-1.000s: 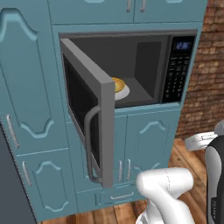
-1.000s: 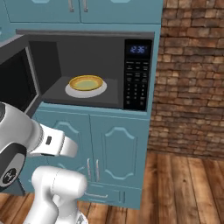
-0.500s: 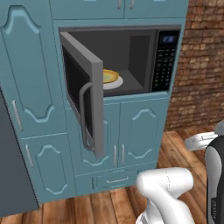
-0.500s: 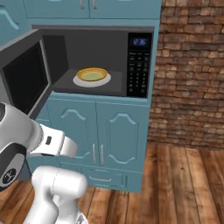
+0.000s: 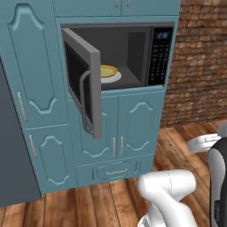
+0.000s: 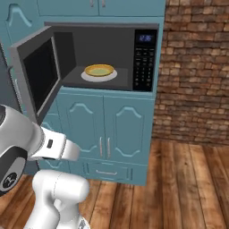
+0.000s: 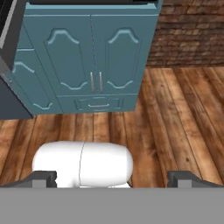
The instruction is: Pick the potato from the counter and place it in the microwave. Then turn on the microwave.
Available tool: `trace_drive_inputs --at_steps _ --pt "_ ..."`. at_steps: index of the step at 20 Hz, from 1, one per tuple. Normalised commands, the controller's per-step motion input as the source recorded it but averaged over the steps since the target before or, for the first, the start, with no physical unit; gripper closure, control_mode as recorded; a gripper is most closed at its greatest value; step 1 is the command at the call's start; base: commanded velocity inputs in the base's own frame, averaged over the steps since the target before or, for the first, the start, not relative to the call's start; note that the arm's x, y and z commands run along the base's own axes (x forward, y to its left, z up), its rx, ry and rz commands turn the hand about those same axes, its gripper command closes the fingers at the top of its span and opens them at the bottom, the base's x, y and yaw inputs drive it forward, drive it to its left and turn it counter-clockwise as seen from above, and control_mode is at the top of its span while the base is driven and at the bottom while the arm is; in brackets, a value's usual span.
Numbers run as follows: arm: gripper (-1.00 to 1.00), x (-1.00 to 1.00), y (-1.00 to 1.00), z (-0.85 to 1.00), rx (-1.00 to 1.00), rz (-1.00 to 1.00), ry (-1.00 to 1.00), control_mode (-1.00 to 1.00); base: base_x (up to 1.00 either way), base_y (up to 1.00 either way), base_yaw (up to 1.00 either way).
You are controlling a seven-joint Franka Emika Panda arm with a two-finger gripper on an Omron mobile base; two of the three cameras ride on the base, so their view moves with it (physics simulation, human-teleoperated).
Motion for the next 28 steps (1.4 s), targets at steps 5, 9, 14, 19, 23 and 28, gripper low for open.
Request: trace_drive_inputs --at_steps 5,9,14,19,23,28 --pt "-1.00 0.00 0.00 0.00 0.00 0.00 0.00 1.00 -0.43 0.45 -0.01" --pt "-1.00 0.00 0.00 0.00 0.00 0.00 0.00 1.00 -0.35 0.54 0.00" --pt "-1.00 0.00 0.00 0.00 0.00 0.00 0.00 1.00 -0.23 0.61 -0.01" --pt "-1.00 0.00 0.00 0.00 0.00 0.00 0.00 1.00 -0.12 0.61 -0.06" --pt "-1.00 0.00 0.00 0.00 0.00 0.00 0.00 1.00 -0.11 0.64 -0.07" --pt "-1.00 0.00 0.00 0.00 0.00 0.00 0.00 1.00 -0.06 0.65 -0.08"
